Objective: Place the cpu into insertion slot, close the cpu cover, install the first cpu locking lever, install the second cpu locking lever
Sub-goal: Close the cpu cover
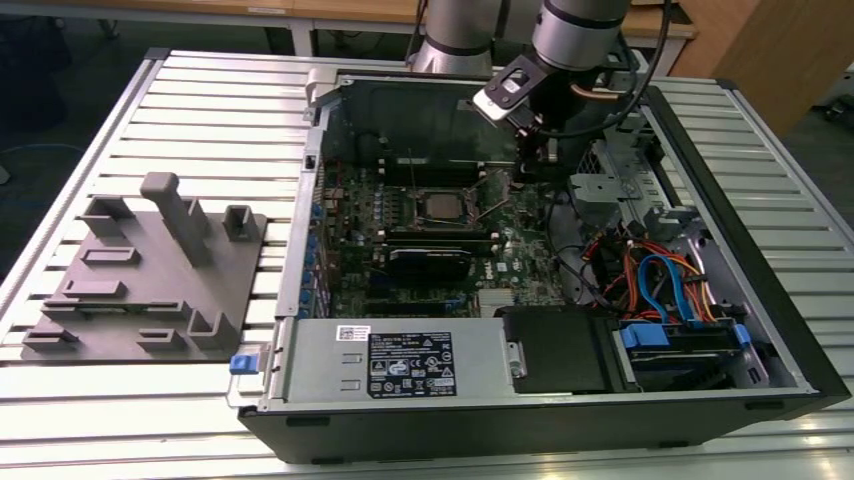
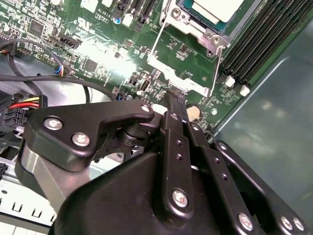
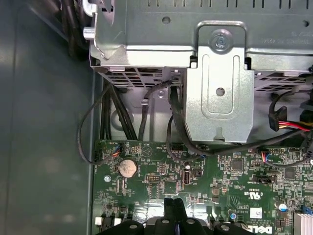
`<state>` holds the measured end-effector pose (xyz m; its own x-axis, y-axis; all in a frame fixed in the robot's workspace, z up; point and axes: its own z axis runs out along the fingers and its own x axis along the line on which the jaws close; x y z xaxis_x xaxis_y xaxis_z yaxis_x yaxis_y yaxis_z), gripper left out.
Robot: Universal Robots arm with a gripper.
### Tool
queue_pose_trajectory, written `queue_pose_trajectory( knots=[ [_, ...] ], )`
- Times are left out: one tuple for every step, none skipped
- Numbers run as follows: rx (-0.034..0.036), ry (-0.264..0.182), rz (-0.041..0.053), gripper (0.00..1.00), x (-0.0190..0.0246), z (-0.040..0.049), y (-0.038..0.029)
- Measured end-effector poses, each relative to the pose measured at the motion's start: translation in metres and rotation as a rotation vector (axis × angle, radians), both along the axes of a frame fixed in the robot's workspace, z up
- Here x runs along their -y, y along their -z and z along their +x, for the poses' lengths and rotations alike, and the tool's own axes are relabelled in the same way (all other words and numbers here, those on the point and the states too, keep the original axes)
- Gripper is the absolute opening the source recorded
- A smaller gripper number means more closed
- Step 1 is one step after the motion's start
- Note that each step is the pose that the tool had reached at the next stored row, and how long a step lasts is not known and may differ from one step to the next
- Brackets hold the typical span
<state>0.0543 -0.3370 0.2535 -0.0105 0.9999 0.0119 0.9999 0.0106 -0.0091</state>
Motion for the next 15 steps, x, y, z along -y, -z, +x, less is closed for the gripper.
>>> queue_pose_trajectory(
  knots=[
    [0.0000,0.000,-0.0002,0.10,0.0000,0.0000,0.0001],
    [0.0000,0.000,0.0000,0.10,0.0000,0.0000,0.0002],
    [0.0000,0.000,0.0000,0.10,0.0000,0.0000,0.0002],
    [0.0000,0.000,0.0000,0.10,0.0000,0.0000,0.0003],
    [0.0000,0.000,0.0000,0.10,0.0000,0.0000,0.0003],
    [0.0000,0.000,0.0001,0.10,0.0000,0.0000,0.0005],
    [0.0001,0.000,0.0005,0.10,-0.0001,0.0000,0.0010],
    [0.0001,0.000,0.0004,0.10,-0.0001,0.0000,0.0014],
    [-0.0001,0.000,0.0000,0.10,0.0000,0.0000,0.0019],
    [0.0000,0.000,0.0001,0.10,0.0000,0.0000,0.0027],
    [-0.0001,0.000,0.0000,0.10,0.0000,0.0000,0.0034],
    [-0.0003,0.000,0.0001,0.10,0.0000,0.0000,0.0039],
    [-0.0005,0.000,0.0001,0.10,0.0000,0.0000,0.0045],
    [-0.0008,0.000,0.0001,0.10,0.0000,0.0000,0.0051],
    [-0.0012,0.000,0.0001,0.10,0.0000,0.0000,0.0057]
  ],
)
